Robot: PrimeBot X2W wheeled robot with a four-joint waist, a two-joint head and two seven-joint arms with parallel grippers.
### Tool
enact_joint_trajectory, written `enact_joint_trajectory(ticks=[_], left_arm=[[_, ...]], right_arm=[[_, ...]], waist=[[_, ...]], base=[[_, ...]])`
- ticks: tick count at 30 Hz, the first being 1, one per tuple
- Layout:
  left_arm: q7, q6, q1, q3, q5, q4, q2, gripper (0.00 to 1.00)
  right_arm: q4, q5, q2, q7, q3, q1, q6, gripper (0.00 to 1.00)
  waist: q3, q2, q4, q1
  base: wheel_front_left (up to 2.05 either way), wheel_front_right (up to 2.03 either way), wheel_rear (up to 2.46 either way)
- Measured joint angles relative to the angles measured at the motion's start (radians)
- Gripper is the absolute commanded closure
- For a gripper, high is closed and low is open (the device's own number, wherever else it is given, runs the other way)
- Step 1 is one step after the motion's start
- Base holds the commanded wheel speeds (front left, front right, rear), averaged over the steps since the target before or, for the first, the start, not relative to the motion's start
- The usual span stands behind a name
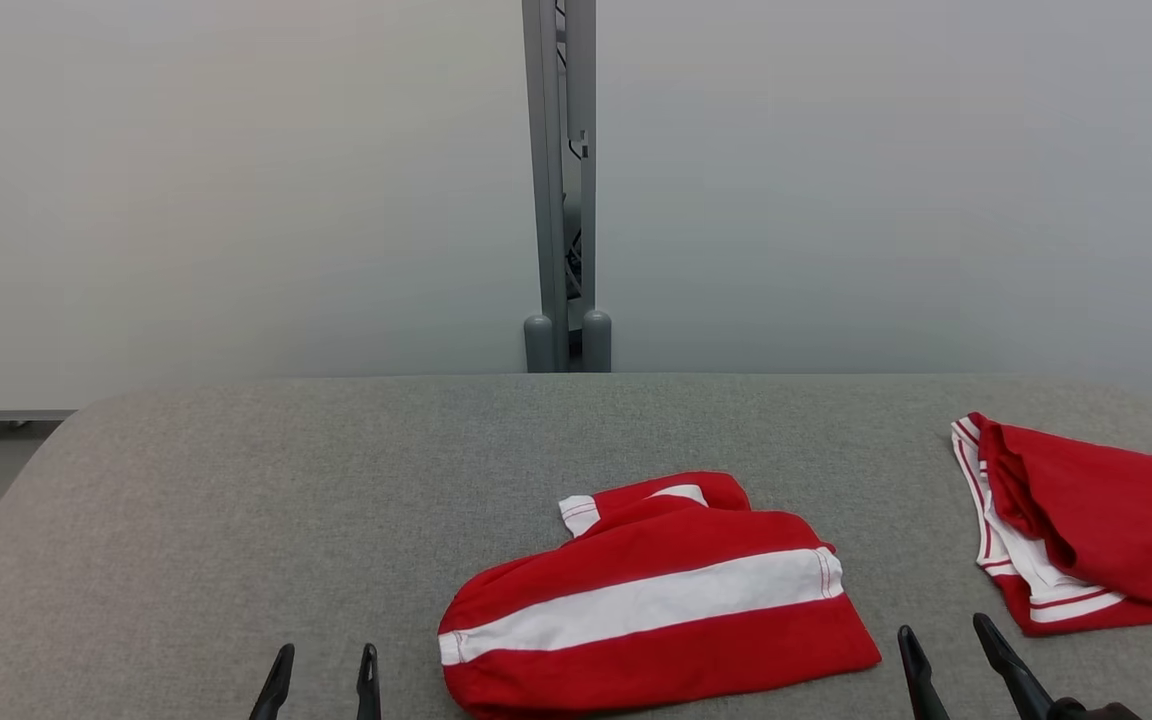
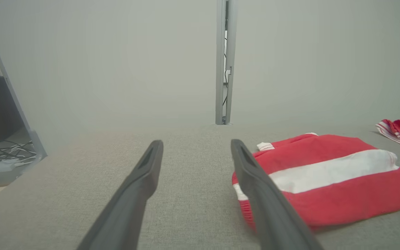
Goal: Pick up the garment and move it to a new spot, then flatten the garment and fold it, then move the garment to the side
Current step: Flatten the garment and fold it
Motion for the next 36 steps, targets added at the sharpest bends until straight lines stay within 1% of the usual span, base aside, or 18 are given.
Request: enact_joint_trajectory(ticks=[10,26,29,32,36], left_arm=[[0.0,-0.035,0.009,0.015,0.007,0.044,-0.019,0.0],[0.0,-0.044,0.007,0.023,0.004,0.065,-0.026,0.0],[0.0,-0.052,0.006,0.021,0.001,0.075,-0.026,0.0],[0.0,-0.076,-0.008,0.009,-0.03,0.104,-0.026,0.0],[0.0,-0.154,-0.074,-0.026,-0.078,0.193,-0.027,0.0]], right_arm=[[0.01,-0.006,0.001,0.0,0.004,0.014,0.0,0.0],[0.014,-0.005,0.002,0.0,0.002,0.012,0.0,0.0],[0.014,0.0,0.002,0.0,0.002,0.012,0.0,0.0],[0.012,0.001,0.002,0.0,0.002,0.011,0.0,0.0],[0.012,0.001,0.002,0.0,0.008,0.006,0.0,0.0]], waist=[[-0.006,0.0,-0.006,0.0],[-0.004,0.0,-0.016,0.0],[-0.002,0.0,-0.017,-0.0001],[0.006,0.0,-0.017,-0.0001],[0.024,0.0,-0.016,0.0]], base=[[0.0,0.0,0.0],[0.0,0.0,0.0],[0.0,0.0,0.0],[0.0,0.0,0.0],[0.0,0.0,0.0]])
